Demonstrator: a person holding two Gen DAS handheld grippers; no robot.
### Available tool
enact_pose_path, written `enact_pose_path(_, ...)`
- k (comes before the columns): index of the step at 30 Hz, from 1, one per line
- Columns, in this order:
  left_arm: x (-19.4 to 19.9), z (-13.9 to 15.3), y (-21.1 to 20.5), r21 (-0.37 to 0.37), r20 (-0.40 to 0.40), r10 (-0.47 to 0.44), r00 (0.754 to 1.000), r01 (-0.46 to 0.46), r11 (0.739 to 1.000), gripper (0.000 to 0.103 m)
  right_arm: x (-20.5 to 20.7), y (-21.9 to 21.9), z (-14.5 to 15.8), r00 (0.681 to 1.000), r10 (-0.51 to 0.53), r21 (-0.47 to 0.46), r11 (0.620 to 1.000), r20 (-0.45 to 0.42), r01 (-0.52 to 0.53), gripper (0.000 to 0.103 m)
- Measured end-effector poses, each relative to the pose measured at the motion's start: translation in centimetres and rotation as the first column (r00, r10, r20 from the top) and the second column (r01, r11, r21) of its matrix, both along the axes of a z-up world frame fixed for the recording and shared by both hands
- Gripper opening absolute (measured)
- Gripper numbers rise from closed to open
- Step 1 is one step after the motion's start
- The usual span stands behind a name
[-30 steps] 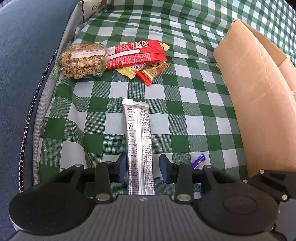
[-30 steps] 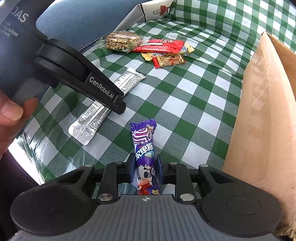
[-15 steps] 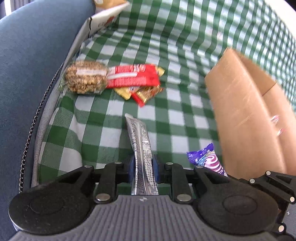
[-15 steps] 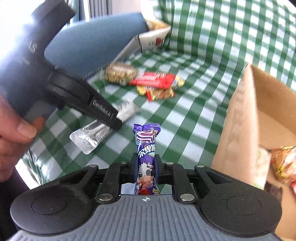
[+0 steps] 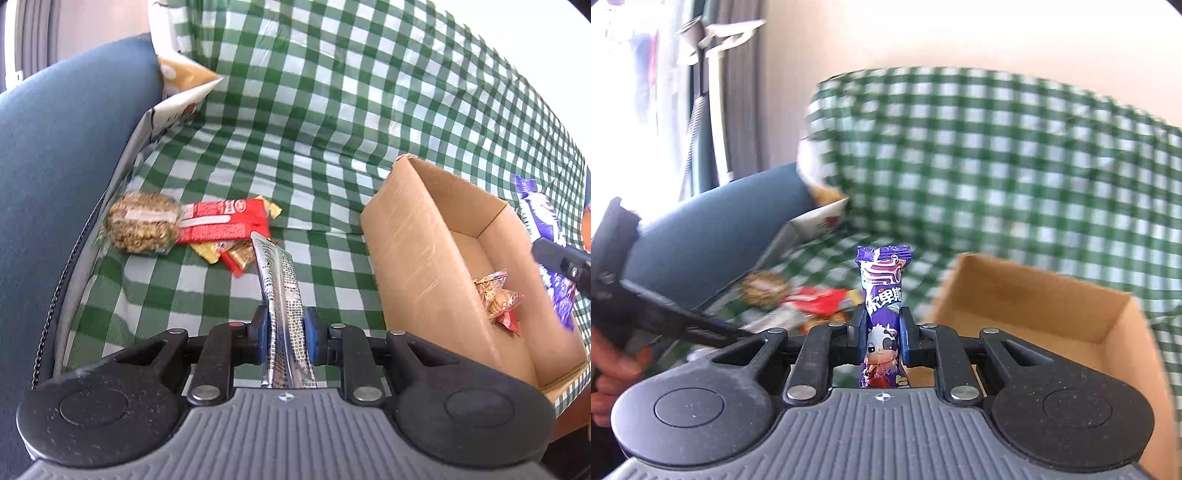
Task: Organize snacks
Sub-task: 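Carry the silver bar and purple candy bar over the cardboard box with both tools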
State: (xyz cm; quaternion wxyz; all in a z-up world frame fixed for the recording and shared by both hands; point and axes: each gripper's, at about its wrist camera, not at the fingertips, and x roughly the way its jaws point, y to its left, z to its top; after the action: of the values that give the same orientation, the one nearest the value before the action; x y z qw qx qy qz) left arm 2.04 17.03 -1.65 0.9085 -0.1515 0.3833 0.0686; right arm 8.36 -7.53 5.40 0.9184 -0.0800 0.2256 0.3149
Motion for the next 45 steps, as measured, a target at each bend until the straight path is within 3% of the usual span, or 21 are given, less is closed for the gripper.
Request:
enact_pose_path(6,0.8,0.2,-1.2,0.019,0.012,-0.021,1.000,0.020,1.000,0.022,1.8,-4.7,-0.7,0.994,-0.103,0.057,0.993,-0.035,0.105,0.018)
enact_pose_path(20,2.3,1.6,-4.8,-0.004,0.147,-0.050,0.988,0.051,0.999,0.022,2.5,-10.4,-0.6,0.975,-0.219,0.028,0.975,-0.021,0.220,0.018)
enact_pose_path(35,2.6,2.8,-8.9,-0.021,0.292,-0.133,0.947,0.146,0.989,0.022,2.8,-13.2,-1.0,0.950,-0.313,0.028,0.949,-0.014,0.313,0.018)
enact_pose_path(45,2.2,3.6,-11.5,0.024,0.369,-0.198,0.908,0.204,0.979,0.022,2.9,-12.9,-0.9,0.939,-0.344,0.027,0.939,0.006,0.343,0.018)
